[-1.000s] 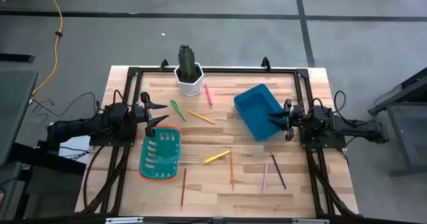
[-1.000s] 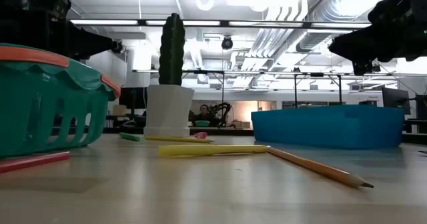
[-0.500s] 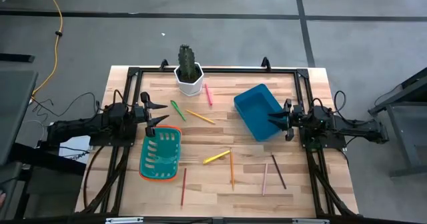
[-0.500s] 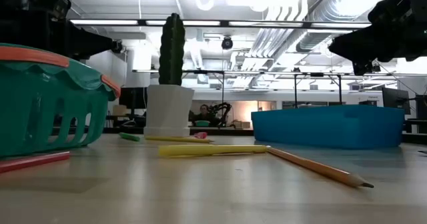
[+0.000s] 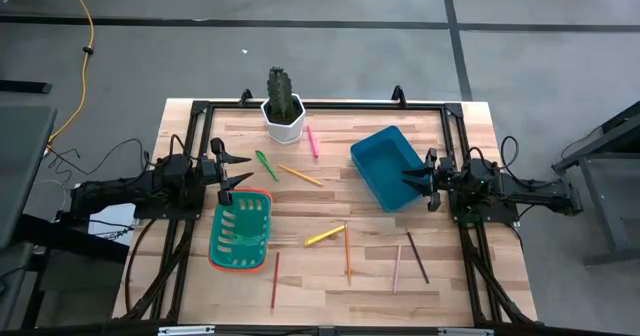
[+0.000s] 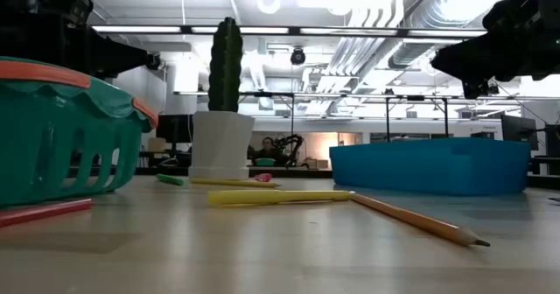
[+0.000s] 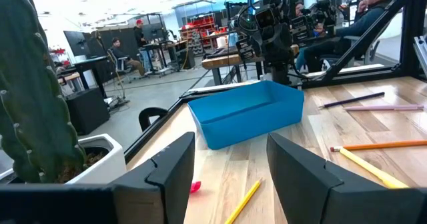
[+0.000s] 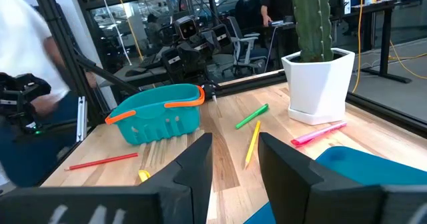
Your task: Sort pens & pencils
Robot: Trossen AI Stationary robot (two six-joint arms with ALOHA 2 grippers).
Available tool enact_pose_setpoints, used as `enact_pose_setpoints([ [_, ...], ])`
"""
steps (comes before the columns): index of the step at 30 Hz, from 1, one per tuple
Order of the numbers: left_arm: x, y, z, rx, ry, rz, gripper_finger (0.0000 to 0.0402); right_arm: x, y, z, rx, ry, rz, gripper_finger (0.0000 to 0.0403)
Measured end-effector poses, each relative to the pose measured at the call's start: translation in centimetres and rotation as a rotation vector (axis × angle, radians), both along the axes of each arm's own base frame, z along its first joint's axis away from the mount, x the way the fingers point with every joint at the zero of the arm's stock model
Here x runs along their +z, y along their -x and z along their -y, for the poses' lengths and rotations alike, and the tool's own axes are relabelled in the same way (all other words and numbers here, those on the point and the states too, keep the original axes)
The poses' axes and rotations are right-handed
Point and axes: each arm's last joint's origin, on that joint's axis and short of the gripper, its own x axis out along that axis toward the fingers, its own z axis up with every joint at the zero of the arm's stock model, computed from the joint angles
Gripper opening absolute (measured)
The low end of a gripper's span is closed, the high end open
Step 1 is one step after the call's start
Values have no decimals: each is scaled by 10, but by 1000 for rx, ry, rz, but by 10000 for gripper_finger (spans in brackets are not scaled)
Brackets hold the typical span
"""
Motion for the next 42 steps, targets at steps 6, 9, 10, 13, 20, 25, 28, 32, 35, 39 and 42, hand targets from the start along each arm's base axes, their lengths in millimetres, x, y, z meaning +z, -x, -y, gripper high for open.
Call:
enact_pose_setpoints([
  [6, 0, 0, 0, 0, 0, 0, 175, 0, 0, 0, 0, 0, 0, 113],
  [9, 0, 0, 0, 0, 0, 0, 175, 0, 0, 0, 0, 0, 0, 113],
  [10, 0, 0, 0, 0, 0, 0, 175, 0, 0, 0, 0, 0, 0, 113],
  [13, 0, 0, 0, 0, 0, 0, 175, 0, 0, 0, 0, 0, 0, 113],
  [20, 0, 0, 0, 0, 0, 0, 175, 0, 0, 0, 0, 0, 0, 113],
  [25, 0, 0, 0, 0, 0, 0, 175, 0, 0, 0, 0, 0, 0, 113],
  [28, 0, 0, 0, 0, 0, 0, 175, 0, 0, 0, 0, 0, 0, 113],
  [32, 0, 0, 0, 1, 0, 0, 175, 0, 0, 0, 0, 0, 0, 113],
  [35, 0, 0, 0, 0, 0, 0, 175, 0, 0, 0, 0, 0, 0, 113],
  [39, 0, 0, 0, 0, 7, 5, 175, 0, 0, 0, 0, 0, 0, 113],
  [42, 0, 0, 0, -4, 41, 17, 175, 0, 0, 0, 0, 0, 0, 113],
])
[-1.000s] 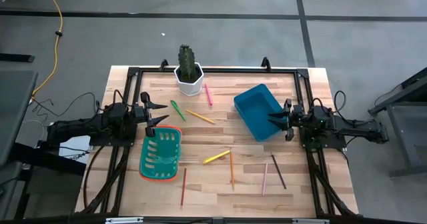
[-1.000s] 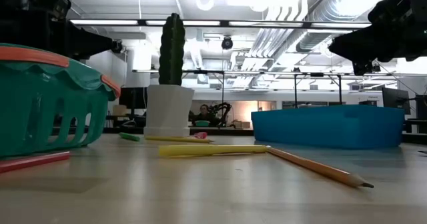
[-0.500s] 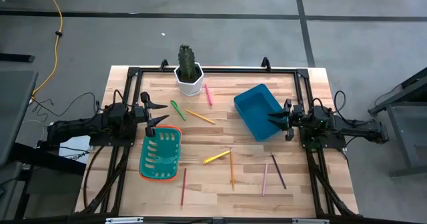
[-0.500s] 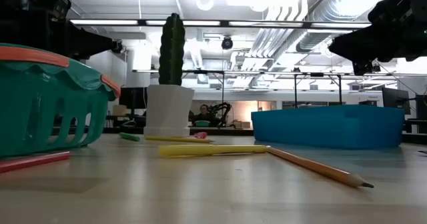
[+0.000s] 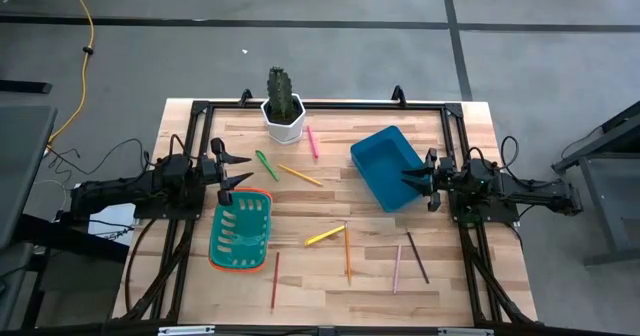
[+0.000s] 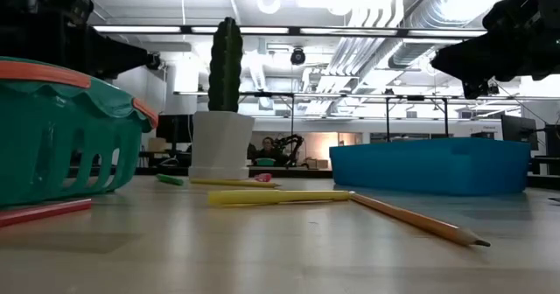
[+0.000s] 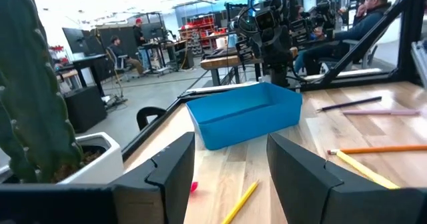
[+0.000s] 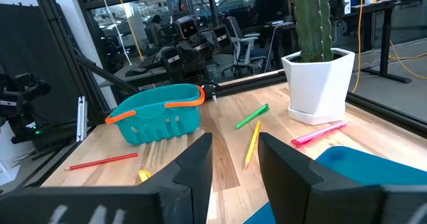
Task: Sort pens & pencils
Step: Put the dark blue pencil into the blue bin
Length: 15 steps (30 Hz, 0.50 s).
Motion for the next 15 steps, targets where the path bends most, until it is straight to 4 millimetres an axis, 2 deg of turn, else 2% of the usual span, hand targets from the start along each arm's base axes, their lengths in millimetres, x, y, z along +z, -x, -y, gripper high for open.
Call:
enact_pose_setpoints([
  [5, 0, 0, 0, -2, 91, 32, 175, 0, 0, 0, 0, 0, 0, 113],
  [12, 6, 0, 0, -19, 329, 177, 175, 0, 0, 0, 0, 8, 2, 113],
  [15, 11, 1, 0, -37, 416, 261, 175, 3, 0, 0, 3, -84, 39, 113],
])
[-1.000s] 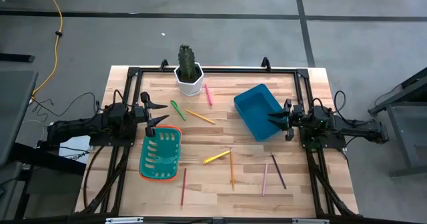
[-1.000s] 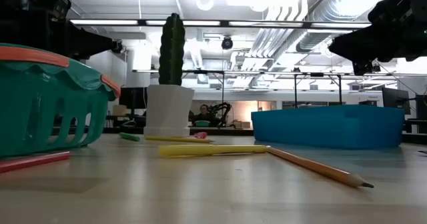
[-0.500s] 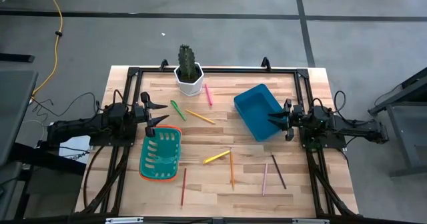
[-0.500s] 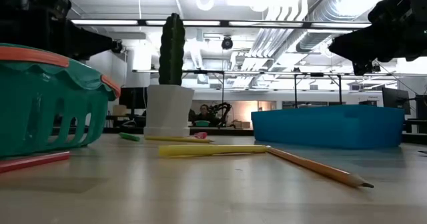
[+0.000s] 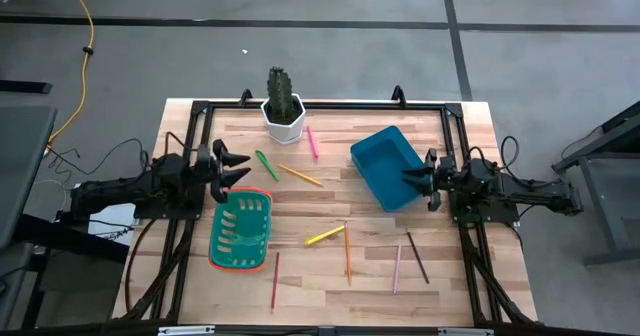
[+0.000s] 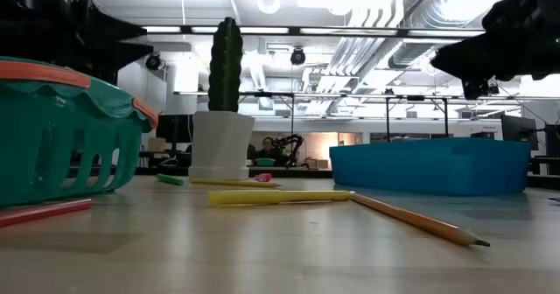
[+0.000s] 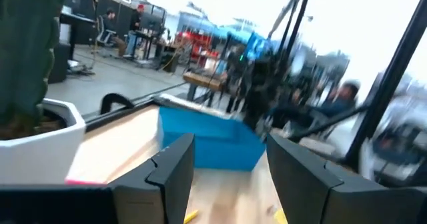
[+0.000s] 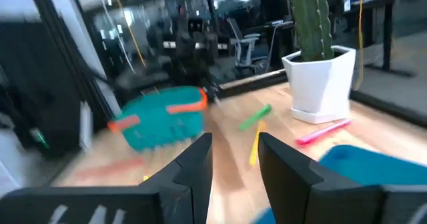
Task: Sort pens & pencils
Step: Put the dark blue pencil into the blue bin
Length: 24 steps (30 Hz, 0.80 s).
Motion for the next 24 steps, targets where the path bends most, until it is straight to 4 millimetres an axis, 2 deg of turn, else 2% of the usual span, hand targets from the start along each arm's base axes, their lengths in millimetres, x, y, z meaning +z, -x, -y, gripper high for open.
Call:
enact_pose_setpoints([
  [9, 21, 5, 1, -22, 83, 265, 175, 16, 2, 0, 46, -449, 220, 113],
  [13, 30, 9, 2, -16, 56, 366, 175, 22, 4, 1, 47, -547, 302, 113],
  [19, 42, 16, 3, -3, 22, 508, 175, 28, 7, 5, -49, -732, 443, 113],
  [24, 49, 22, 4, 9, 11, 599, 175, 28, 7, 7, -90, -763, 464, 113],
])
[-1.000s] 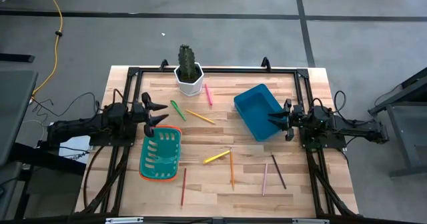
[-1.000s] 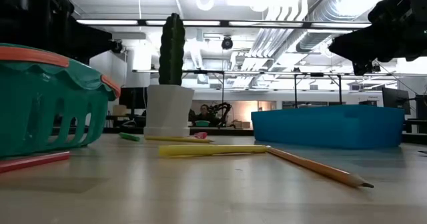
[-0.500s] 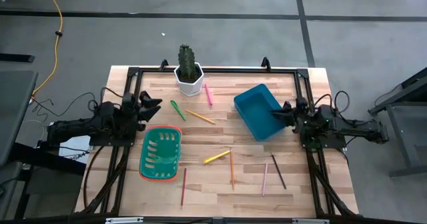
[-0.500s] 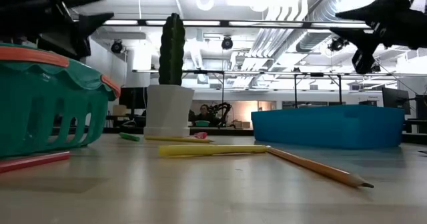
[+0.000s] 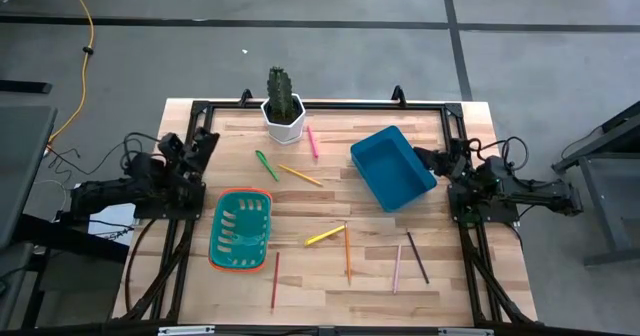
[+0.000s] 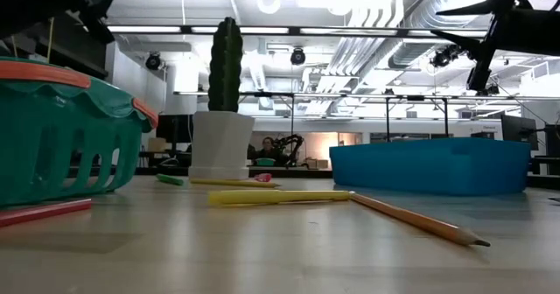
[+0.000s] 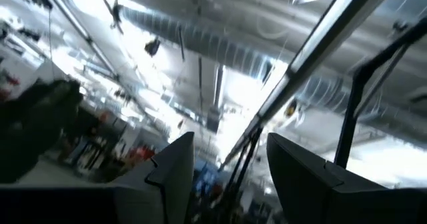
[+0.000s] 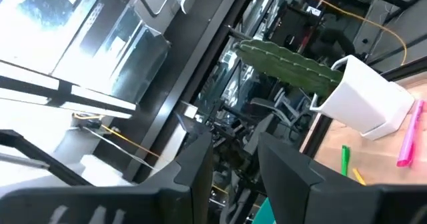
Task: Sort pens & pencils
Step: Put the dark blue pencil into the blue bin
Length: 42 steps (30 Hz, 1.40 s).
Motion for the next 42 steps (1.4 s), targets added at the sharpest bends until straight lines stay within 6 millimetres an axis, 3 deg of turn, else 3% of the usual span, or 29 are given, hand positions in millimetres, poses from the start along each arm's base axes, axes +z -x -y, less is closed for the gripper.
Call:
enact_pose_setpoints([
  [10, 5, 4, 1, 0, 9, 72, 175, 0, 0, 0, 15, -81, 32, 113],
  [23, 5, 5, 0, 32, 33, 84, 175, -11, -3, 1, 23, -144, -63, 113],
  [30, 4, 6, -3, 113, 98, 105, 175, -5, 0, 4, -88, -185, 18, 113],
  [34, 9, 11, -2, 114, 83, 176, 175, 8, 7, 6, -172, -168, 160, 113],
  [42, 39, 30, 7, 114, -105, 325, 175, 64, 38, -5, -144, 305, 478, 113],
])
